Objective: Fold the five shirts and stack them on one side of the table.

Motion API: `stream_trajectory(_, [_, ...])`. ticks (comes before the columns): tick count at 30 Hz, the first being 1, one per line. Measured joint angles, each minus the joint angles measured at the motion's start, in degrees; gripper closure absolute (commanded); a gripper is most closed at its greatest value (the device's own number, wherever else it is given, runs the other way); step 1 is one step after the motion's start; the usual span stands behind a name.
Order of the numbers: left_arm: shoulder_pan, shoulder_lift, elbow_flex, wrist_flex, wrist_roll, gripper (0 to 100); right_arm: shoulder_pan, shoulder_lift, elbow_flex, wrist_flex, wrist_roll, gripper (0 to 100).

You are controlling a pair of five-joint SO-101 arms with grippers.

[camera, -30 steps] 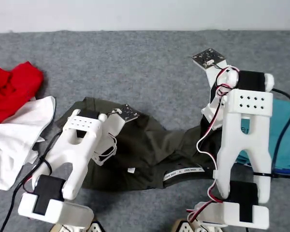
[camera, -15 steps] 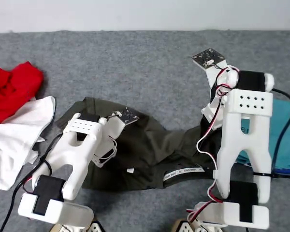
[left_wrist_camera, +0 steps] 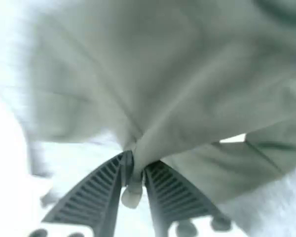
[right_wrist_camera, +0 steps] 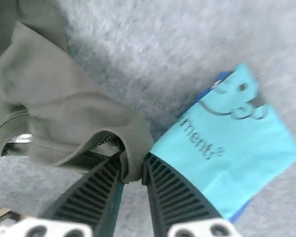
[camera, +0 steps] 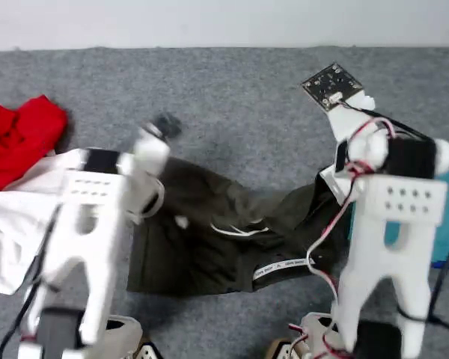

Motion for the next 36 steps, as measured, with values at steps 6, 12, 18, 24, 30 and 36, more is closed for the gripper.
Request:
stream_trajectory(6, [-7.21, -6.42, -16.7, 2.9, 0.53, 99, 2.9, -7.82, 0.0, -10.37, 4.57, 98.8])
stream_trajectory(12, [-10.99, -6.77, -30.51, 3.34, 0.53, 99, 3.43, -11.96, -0.7, -24.18, 11.16, 98.8])
stream_trajectory(18, [-11.16, -6.86, -41.14, 3.34, -1.58, 99, 3.43, -12.13, -7.38, -36.04, 16.7, 98.8])
stream_trajectory(24, [-11.16, -7.21, -49.93, 2.29, -4.92, 98, 3.43, -13.36, -12.84, -46.68, 18.73, 98.8])
stream_trajectory(30, [-11.69, -7.82, -58.46, 0.09, -7.21, 98, 3.6, -13.54, -19.25, -48.97, 18.9, 98.8])
stream_trajectory(36, [-12.57, -8.44, -66.29, -0.79, -7.56, 98, 10.55, -14.15, -23.82, -48.97, 18.9, 98.8])
